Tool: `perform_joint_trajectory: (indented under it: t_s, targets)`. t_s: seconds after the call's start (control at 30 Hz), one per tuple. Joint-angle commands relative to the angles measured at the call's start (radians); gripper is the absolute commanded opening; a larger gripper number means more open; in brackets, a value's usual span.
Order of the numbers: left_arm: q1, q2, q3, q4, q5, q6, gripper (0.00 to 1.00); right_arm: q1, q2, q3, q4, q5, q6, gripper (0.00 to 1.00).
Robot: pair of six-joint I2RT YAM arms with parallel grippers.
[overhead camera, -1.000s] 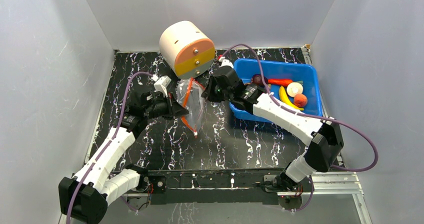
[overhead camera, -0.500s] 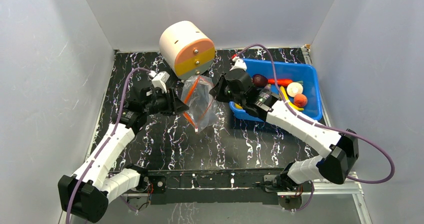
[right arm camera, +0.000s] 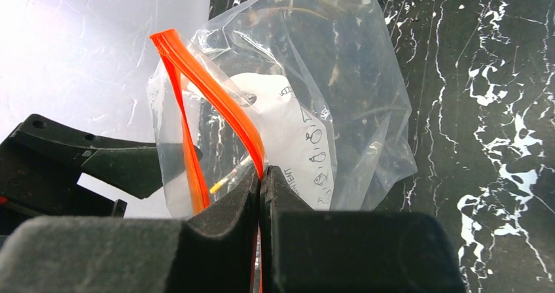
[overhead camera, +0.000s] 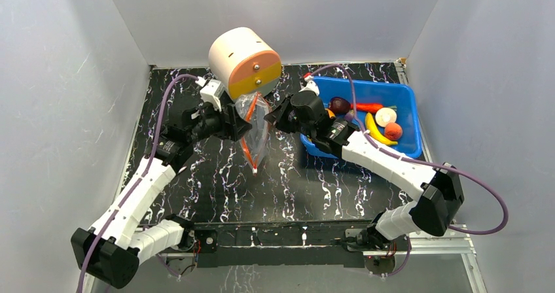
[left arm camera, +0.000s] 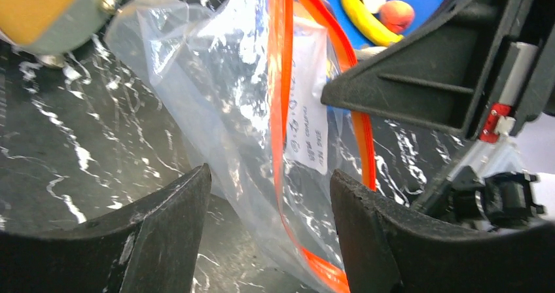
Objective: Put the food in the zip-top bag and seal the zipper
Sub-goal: Open the zipper of the food storage bag.
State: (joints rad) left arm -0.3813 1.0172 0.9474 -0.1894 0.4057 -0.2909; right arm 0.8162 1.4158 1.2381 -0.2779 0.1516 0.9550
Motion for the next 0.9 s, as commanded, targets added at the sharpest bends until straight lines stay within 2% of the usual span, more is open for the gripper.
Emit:
perform_joint_trajectory:
  t_s: [0.0,0.2,0.37,0.53,0.63,0.8,0.87]
  targets:
    - [-0.043,0.025,0.074,-0.043,-0.197,0.098,0.65,0.0,0.003,-0.011,0.115,0.025,0.1,0.0]
    - [-0.154,0.079,0.09,-0.078,-0.525,0.214,0.69,0.0,0.014,-0.013,0.143,0.045,0.139,0.0]
    - [-0.239,0.119,0.105,-0.075,-0.695,0.288,0.7,0.0,0.014,-0.022,0.144,0.065,0.152,0.0]
    - [-0.293,0.13,0.137,-0.079,-0.838,0.344,0.61,0.0,0.007,-0.05,0.136,0.088,0.149,0.0]
    - [-0.294,0.128,0.158,-0.09,-0.853,0.357,0.52,-0.001,0.0,-0.073,0.129,0.102,0.149,0.0]
    - [-0.295,0.109,0.176,-0.106,-0.789,0.356,0.17,0.0,-0.019,-0.117,0.118,0.108,0.138,0.0]
    - [-0.296,0.106,0.17,-0.114,-0.768,0.349,0.1,0.0,-0.033,-0.145,0.128,0.106,0.145,0.0]
